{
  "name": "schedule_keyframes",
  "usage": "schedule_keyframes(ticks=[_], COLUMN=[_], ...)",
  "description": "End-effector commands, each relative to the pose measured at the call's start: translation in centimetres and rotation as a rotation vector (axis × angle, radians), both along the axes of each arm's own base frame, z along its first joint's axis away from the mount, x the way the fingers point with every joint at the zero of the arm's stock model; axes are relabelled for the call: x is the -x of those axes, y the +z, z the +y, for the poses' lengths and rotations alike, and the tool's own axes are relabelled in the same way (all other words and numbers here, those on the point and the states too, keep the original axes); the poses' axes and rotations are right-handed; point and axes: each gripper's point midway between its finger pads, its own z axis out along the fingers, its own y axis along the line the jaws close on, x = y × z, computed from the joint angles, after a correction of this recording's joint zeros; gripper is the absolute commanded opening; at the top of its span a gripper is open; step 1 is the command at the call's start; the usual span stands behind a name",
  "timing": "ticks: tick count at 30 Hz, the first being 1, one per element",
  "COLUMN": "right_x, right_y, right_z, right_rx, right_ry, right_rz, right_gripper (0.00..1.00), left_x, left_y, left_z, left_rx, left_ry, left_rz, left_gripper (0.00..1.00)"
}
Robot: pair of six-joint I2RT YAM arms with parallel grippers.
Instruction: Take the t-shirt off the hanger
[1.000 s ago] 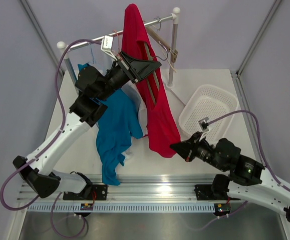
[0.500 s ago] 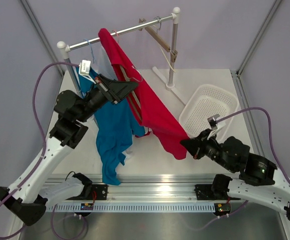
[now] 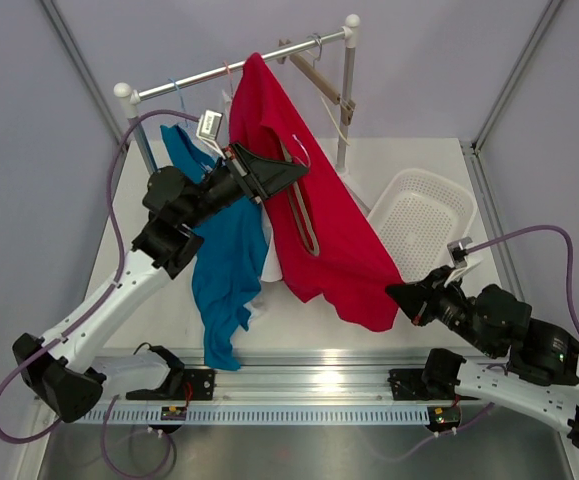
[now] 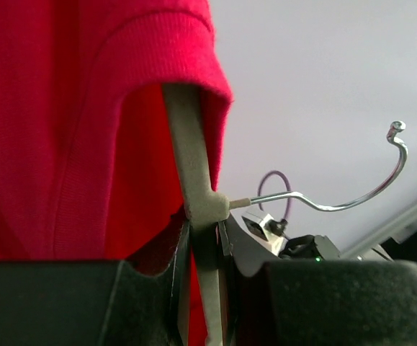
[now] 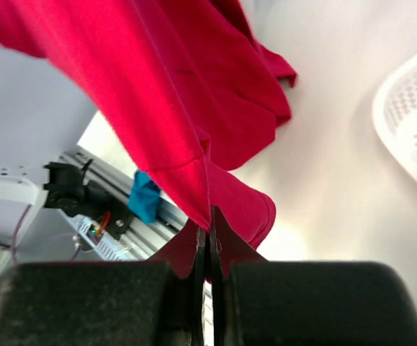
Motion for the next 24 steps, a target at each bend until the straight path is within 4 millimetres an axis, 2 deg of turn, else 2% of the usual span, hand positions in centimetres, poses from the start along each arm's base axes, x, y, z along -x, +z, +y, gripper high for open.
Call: schedule_keyframes(ticks=[1,2,3,4,5,6,7,9,11,12,13,15,16,17,20,21,23,24], right_x=[-1.1,-1.5,-1.7,-2.0,-2.1,-2.2,-2.5,-2.5,-2.1,-1.9,-1.8,-0.6,0.1,0.5,0.5,0.0,-0.3,-0.7], right_y=[-0.8,-0.6,-0.6,-0.8,-1.0,-1.1,-1.6,-2.4,-1.4,-0.6,1.0,3.2,4.8,5.4,5.4,4.7,5.0,4.5], right_z=[-3.3,-3.8,-3.9,-3.9,-3.5,-2.8,-1.3,0.8,2.5,2.8,3.4,4.0,5.0,5.5,7.8,8.9,10.1,10.7], right_rx=[0.036,0.038,0.052,0.073,0.103,0.125,0.175,0.248,0.220,0.188,0.123,0.034,-0.028,-0.049,-0.024,0.005,0.000,0.012], right_ry=[-0.151,-0.187,-0.199,-0.213,-0.202,-0.177,-0.144,-0.077,0.000,0.023,0.046,0.127,0.189,0.221,0.288,0.295,0.315,0.314], right_rz=[0.003,-0.005,-0.007,-0.005,-0.010,-0.010,0.000,0.025,-0.002,-0.024,-0.064,-0.126,-0.168,-0.183,-0.182,-0.168,-0.197,-0.194], right_gripper=[0.07,0.12,0.16,0.30,0.41,0.52,0.67,0.80,0.90,0.92,0.93,0.93,0.93,0.93,0.94,0.94,0.95,0.94], left_x=[3.7,5.2,5.6,5.7,6.6,6.9,7.1,7.4,7.4,7.5,7.5,7.4,7.4,7.3,7.0,7.0,6.8,6.8], left_y=[7.3,7.8,7.9,7.7,8.1,8.3,8.5,8.8,8.8,8.6,8.4,7.8,7.7,7.5,6.8,6.8,6.5,6.5], left_z=[0.1,-0.5,-1.0,-1.6,-2.0,-2.1,-2.1,-2.1,-2.1,-2.3,-2.4,-2.6,-2.7,-2.8,-3.2,-3.3,-3.6,-3.6], left_rx=[0.170,0.184,0.188,0.188,0.205,0.216,0.227,0.250,0.255,0.252,0.250,0.249,0.253,0.254,0.259,0.261,0.266,0.267], left_ry=[-0.110,-0.176,-0.206,-0.233,-0.274,-0.287,-0.295,-0.296,-0.292,-0.296,-0.298,-0.296,-0.296,-0.296,-0.298,-0.302,-0.309,-0.311], left_rz=[-0.208,-0.210,-0.206,-0.192,-0.186,-0.190,-0.191,-0.201,-0.200,-0.196,-0.196,-0.188,-0.185,-0.180,-0.161,-0.158,-0.147,-0.145], left_gripper=[0.00,0.00,0.00,0.00,0.00,0.00,0.00,0.00,0.00,0.00,0.00,0.00,0.00,0.00,0.00,0.00,0.00,0.00])
